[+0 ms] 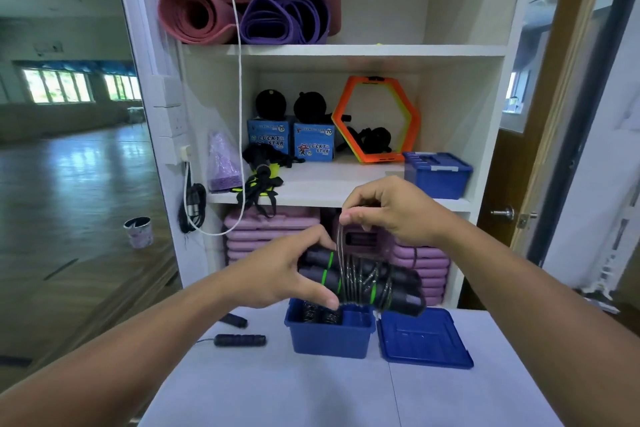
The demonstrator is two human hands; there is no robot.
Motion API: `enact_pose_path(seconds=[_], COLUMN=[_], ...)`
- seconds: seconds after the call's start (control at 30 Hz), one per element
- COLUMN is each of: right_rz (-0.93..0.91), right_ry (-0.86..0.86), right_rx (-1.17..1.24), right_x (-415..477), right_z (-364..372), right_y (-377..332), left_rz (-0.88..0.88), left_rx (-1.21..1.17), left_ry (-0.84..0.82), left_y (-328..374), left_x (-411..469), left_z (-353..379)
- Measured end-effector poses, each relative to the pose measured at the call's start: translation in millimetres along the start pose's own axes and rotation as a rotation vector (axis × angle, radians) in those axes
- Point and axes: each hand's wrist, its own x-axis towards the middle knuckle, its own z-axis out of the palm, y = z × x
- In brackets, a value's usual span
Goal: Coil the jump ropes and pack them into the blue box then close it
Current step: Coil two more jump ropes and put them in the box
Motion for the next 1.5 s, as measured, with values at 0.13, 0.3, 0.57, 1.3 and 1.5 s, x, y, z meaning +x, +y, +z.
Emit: enact_pose_path(seconds=[0.13, 0.3, 0.57, 1.3, 1.5], right_rz=[0.006, 0.082, 0.272, 0.082, -0.021], right_ry=[0.000, 0.048, 0.185, 0.077, 0.142], right_rx=[0.146, 0.336, 0.523, -0.725, -0.831], right_x=[3, -1, -23, -13, 6], right_z=[-1, 15, 73, 26, -3], right_y=[7, 26, 66, 50, 39], left_rz=[0.051, 0.105, 0.069, -0.154, -0.073], left_rx=[-0.151, -0.331, -0.342, 0.285, 0.327], left_ry=[0.044, 0.094, 0.353, 0.367, 0.172], left_y=[10, 12, -1, -82, -60], left_x=[-11, -17, 1, 45, 41], left_z=[2, 2, -2, -32, -17])
